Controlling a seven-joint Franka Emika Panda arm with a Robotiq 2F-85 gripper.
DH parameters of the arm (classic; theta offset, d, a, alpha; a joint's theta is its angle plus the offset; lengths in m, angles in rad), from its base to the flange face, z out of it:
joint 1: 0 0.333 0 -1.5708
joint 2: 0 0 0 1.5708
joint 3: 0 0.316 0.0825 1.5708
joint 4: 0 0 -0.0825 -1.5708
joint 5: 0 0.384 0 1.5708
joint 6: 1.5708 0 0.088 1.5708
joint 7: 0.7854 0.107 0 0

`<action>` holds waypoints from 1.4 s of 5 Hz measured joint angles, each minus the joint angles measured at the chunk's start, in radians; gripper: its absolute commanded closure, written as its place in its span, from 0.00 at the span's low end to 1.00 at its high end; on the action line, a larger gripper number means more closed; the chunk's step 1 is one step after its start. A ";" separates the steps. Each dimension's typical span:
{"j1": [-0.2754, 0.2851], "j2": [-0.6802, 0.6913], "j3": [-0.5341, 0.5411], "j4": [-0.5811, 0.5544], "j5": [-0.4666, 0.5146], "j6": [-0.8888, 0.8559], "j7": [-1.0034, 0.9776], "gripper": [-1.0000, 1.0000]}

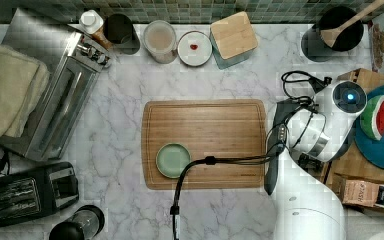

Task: Open the drawer.

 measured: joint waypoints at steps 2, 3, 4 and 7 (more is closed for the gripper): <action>0.045 -0.028 0.019 -0.057 -0.006 0.085 0.224 0.00; 0.082 -0.062 0.047 -0.098 -0.007 0.096 0.235 0.00; 0.109 -0.076 0.088 -0.102 0.002 0.063 0.234 0.00; 0.119 -0.079 0.171 -0.106 0.050 0.109 0.282 0.00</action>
